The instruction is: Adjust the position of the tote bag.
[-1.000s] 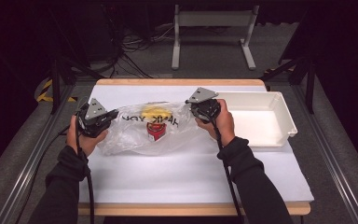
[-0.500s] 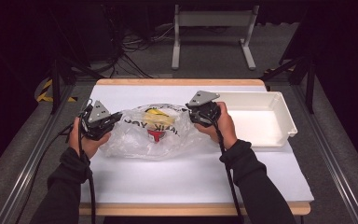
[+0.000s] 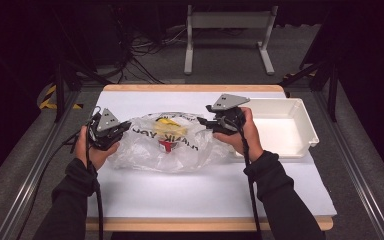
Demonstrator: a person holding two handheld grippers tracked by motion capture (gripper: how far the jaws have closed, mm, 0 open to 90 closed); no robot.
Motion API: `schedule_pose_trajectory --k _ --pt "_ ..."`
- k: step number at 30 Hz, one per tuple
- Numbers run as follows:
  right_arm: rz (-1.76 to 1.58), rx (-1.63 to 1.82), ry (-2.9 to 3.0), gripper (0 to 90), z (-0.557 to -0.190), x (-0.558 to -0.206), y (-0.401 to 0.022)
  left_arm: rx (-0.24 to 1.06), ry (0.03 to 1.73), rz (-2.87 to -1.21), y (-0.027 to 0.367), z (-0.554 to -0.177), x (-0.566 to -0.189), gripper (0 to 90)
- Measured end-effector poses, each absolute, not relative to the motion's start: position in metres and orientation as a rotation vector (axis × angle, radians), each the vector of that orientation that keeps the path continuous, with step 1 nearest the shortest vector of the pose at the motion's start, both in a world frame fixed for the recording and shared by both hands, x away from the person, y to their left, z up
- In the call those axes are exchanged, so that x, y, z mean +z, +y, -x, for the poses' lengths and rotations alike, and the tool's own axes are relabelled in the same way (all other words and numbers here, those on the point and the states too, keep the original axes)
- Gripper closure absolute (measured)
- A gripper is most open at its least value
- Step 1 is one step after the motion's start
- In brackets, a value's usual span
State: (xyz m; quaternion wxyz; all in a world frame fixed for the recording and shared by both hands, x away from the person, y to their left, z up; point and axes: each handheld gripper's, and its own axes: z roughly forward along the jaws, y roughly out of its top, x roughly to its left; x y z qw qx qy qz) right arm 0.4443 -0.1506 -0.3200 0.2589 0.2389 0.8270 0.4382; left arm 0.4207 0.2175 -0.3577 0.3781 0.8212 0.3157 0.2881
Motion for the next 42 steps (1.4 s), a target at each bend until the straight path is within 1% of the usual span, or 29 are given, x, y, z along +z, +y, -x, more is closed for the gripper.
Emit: schedule_pose_trajectory --k 6,9,14,16,20,22,25,27,28,32,36,38,39,40,41,42 --pt "-0.627 1.195 2.231 50.6 -0.440 -0.312 -0.152 0.745 0.842 -2.105 0.216 -0.424 -0.359 89.7" --pt "-0.611 1.211 2.225 53.6 -0.435 -0.305 -0.152 0.747 0.856 -2.104 0.216 -0.425 -0.358 89.7" --pt "-0.537 1.258 2.236 64.9 -0.425 -0.292 -0.149 0.749 0.858 -2.111 0.214 -0.426 -0.358 89.7" --pt "-0.503 1.264 2.261 67.8 -0.421 -0.290 -0.145 0.747 0.868 -2.106 0.213 -0.426 -0.358 89.8" --pt "-0.406 1.281 2.332 76.5 -0.411 -0.292 -0.132 0.748 0.868 -2.114 0.212 -0.427 -0.357 89.8" --pt "-0.352 1.283 2.408 78.0 -0.409 -0.295 -0.126 0.749 0.873 -2.115 0.210 -0.428 -0.358 89.8" --pt "-0.267 1.192 2.522 79.7 -0.405 -0.306 -0.113 0.746 0.864 -2.119 0.210 -0.429 -0.358 89.8" --pt "-0.245 1.175 2.566 80.0 -0.405 -0.310 -0.109 0.744 0.863 -2.119 0.209 -0.429 -0.358 89.8" --pt "-0.211 1.089 2.651 79.7 -0.406 -0.320 -0.102 0.746 0.862 -2.119 0.209 -0.429 -0.358 89.8" --pt "-0.214 0.923 2.740 78.0 -0.410 -0.337 -0.095 0.743 0.864 -2.112 0.209 -0.428 -0.358 89.8" --pt "-0.242 0.808 2.764 72.4 -0.414 -0.347 -0.092 0.733 0.867 -2.093 0.210 -0.429 -0.358 89.8" --pt "-0.253 0.777 2.752 71.0 -0.416 -0.349 -0.091 0.736 0.862 -2.089 0.211 -0.429 -0.358 89.8" --pt "-0.292 0.709 2.725 67.0 -0.420 -0.352 -0.090 0.735 0.862 -2.083 0.211 -0.429 -0.358 89.8" --pt "-0.292 0.709 2.725 67.0 -0.420 -0.352 -0.090 0.741 0.857 -2.082 0.212 -0.429 -0.358 89.8" --pt "-0.319 0.668 2.714 63.2 -0.423 -0.355 -0.088 0.746 0.857 -2.065 0.213 -0.428 -0.357 89.8" --pt "-0.319 0.668 2.714 63.2 -0.423 -0.355 -0.088 0.746 0.857 -2.065 0.213 -0.428 -0.357 89.8"
